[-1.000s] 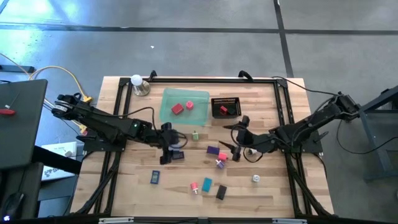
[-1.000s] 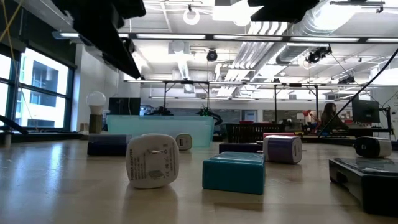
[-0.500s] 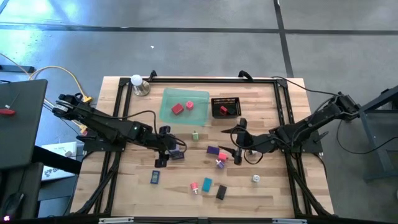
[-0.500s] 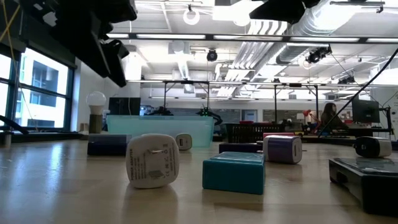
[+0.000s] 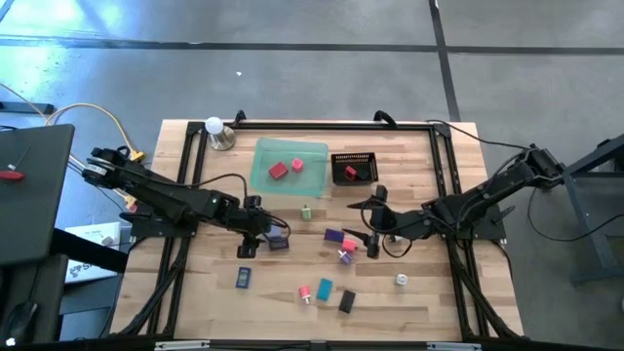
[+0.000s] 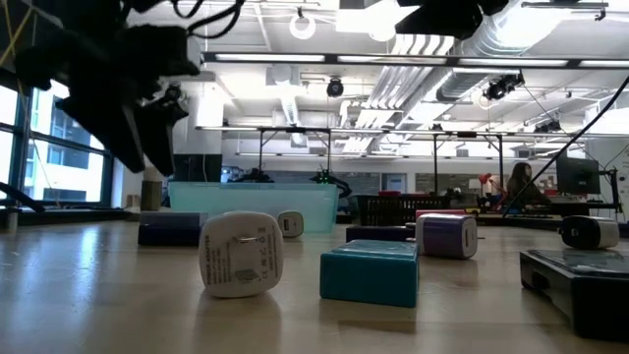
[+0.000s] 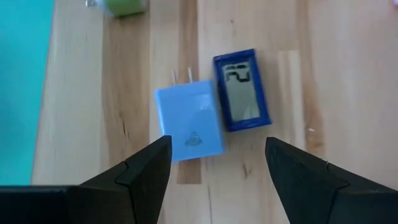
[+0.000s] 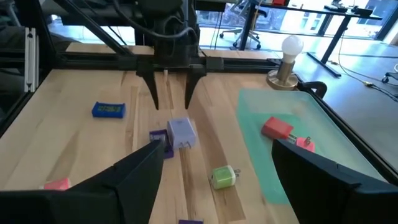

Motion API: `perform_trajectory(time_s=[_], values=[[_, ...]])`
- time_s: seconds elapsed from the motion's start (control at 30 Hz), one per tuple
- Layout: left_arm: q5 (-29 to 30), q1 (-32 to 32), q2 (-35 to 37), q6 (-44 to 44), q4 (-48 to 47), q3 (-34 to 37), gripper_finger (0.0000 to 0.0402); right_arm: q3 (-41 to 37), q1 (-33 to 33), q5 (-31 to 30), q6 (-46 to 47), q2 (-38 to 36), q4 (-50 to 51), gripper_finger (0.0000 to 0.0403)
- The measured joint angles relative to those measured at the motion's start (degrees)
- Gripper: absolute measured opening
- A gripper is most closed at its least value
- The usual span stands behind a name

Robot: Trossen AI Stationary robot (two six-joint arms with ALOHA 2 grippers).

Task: Pick & Place Office items
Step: Put the light purple charger adapter into the green bin

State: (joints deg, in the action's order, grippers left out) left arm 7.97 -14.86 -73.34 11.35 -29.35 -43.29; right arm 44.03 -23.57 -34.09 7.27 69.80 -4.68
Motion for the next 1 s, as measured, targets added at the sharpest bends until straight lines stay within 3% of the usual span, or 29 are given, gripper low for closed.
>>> perform_trajectory(time_s=[0.57, 0.8, 1.0], values=[[-0.2, 1.7, 0.0, -1.5, 18.5, 11.7, 0.025, 0.0, 0.6, 0.2, 0.0, 0.0, 0.2, 0.029], [-0.4, 1.7, 0.1, 2.5, 24.0, 14.5, 0.025, 0.0, 2.4, 6.1, 0.2, 1.4, -0.3, 0.029], [-0.6, 1.6, 0.1, 1.1, 24.5, 14.6, 0.025, 0.0, 3.6, 7.6, 0.0, 4.9, -2.4, 0.029]])
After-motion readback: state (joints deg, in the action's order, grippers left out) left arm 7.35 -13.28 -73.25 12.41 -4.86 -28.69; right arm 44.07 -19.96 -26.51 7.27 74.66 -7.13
